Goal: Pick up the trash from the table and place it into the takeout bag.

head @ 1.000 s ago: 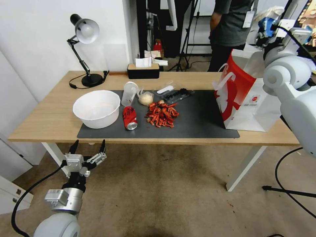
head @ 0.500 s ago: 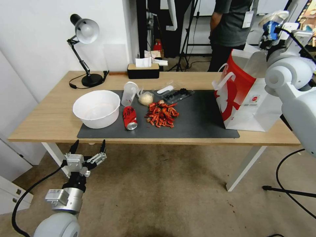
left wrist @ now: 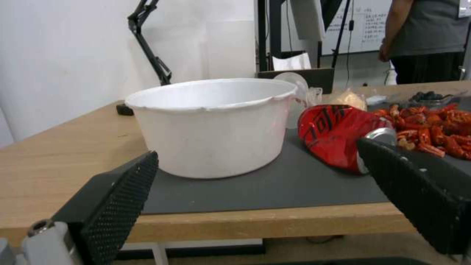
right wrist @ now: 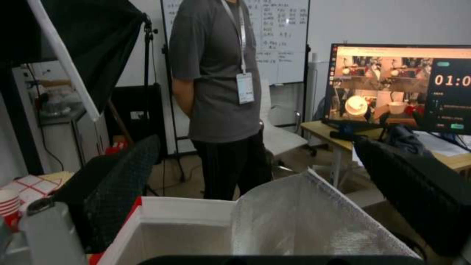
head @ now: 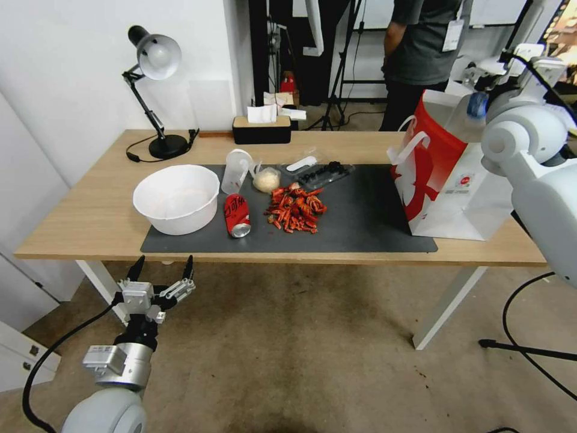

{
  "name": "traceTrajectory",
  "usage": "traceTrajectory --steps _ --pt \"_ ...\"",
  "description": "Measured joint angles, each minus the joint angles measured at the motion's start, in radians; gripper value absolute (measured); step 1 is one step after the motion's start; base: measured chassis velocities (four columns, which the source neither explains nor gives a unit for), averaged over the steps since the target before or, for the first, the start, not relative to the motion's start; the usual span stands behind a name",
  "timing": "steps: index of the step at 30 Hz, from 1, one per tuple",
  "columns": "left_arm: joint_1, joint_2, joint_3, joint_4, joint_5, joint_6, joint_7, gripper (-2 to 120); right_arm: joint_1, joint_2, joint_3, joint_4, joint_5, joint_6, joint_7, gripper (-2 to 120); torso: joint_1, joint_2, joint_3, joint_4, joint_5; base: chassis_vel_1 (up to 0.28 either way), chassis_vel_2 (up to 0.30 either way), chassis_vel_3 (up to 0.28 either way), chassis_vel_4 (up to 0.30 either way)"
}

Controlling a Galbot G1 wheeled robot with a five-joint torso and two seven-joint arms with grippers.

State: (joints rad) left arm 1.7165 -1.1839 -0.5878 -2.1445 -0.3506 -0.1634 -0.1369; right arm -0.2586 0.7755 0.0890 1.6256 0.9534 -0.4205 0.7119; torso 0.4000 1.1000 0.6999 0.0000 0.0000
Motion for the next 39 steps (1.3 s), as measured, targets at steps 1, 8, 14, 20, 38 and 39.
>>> traceTrajectory --steps 1,8,14,20,38,39 --pt "0.001 0.000 0.000 0.000 0.000 0.000 0.000 100 0.001 0.000 -0.001 0.000 0.001 -0.001 0.000 100 0.000 0.000 0.000 0.0000 0.0001 0.000 0.000 0.000 0.000" --pt "0.002 0.000 -0.001 -0.004 -0.001 0.000 0.000 100 -0.003 0.001 -0.008 0.008 0.001 -0.003 0.000 100 0.000 0.000 0.000 0.0000 0.0001 0.000 0.000 0.000 0.000" --pt "0.000 0.001 -0.001 -0.004 -0.002 0.002 0.000 100 -0.019 0.001 -0.004 0.023 0.002 -0.003 0.001 100 0.000 0.000 0.000 0.0000 0.0000 0.000 0.000 0.000 0.000" --pt "-0.001 0.001 -0.002 -0.004 -0.003 0.002 0.000 100 -0.042 -0.004 0.012 0.061 0.004 -0.004 0.000 100 0.000 0.000 0.000 0.0001 -0.0001 0.000 0.000 0.000 0.000" --pt "-0.001 0.004 -0.007 -0.018 -0.008 0.003 -0.001 100 -0.386 -0.056 0.188 0.411 0.070 0.165 -0.147 100 0.000 0.000 0.000 0.0000 -0.0003 0.000 0.000 0.000 0.000" --pt "-0.001 0.004 -0.007 -0.018 -0.009 0.003 -0.001 100 -0.440 -0.059 0.203 0.449 0.070 0.191 -0.176 100 0.000 0.000 0.000 -0.0001 0.0001 0.000 0.000 0.000 0.000"
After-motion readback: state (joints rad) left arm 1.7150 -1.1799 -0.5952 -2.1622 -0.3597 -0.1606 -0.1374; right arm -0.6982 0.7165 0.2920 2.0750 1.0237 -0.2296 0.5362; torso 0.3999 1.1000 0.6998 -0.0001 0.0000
